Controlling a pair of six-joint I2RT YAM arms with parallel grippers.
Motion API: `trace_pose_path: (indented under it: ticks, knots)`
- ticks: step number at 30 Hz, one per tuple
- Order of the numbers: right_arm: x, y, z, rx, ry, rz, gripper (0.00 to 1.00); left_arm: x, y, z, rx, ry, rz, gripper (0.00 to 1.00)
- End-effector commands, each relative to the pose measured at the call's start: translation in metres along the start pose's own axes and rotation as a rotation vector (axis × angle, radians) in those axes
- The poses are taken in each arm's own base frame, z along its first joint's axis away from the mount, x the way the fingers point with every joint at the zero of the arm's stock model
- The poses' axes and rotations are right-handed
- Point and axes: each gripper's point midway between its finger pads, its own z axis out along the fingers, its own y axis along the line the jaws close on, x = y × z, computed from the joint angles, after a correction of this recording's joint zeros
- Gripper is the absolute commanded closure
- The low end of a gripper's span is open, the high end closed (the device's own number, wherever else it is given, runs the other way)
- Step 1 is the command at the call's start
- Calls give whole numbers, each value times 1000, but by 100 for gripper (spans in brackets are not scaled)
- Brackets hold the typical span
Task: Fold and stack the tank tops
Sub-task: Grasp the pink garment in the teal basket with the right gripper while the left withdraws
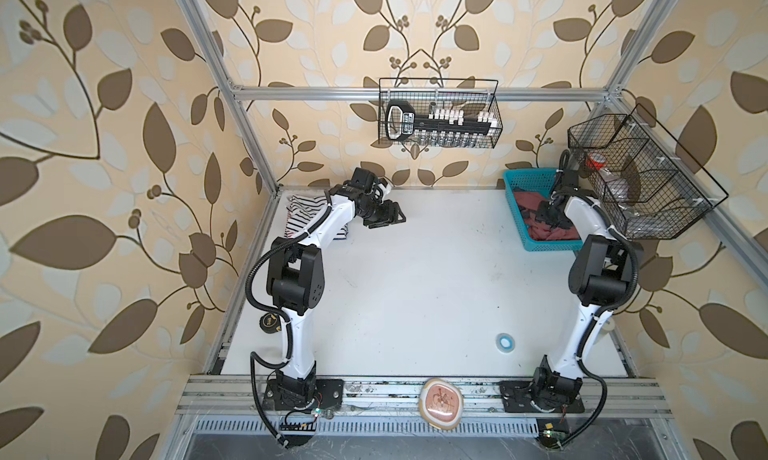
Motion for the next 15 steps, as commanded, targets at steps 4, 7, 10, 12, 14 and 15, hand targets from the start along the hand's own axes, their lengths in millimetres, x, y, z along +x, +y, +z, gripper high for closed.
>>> trace_pose_path:
  ticks: [4, 7, 10, 12, 14, 15]
  knots:
    - [-1, -10, 24, 99, 53, -73, 38, -7, -16, 4, 54, -1, 28, 33]
    - [3, -12, 35, 123, 85, -85, 38, -5, -13, 7, 51, 9, 22, 33]
    - [9, -12, 43, 125, 112, -88, 38, -4, -12, 8, 49, 15, 18, 33]
    - [13, -11, 47, 120, 123, -90, 41, -4, -12, 8, 50, 15, 19, 33]
    - [16, -11, 50, 115, 135, -90, 52, -4, -12, 9, 49, 18, 17, 33]
    - [17, -12, 52, 112, 140, -88, 61, -3, -13, 9, 49, 19, 17, 33]
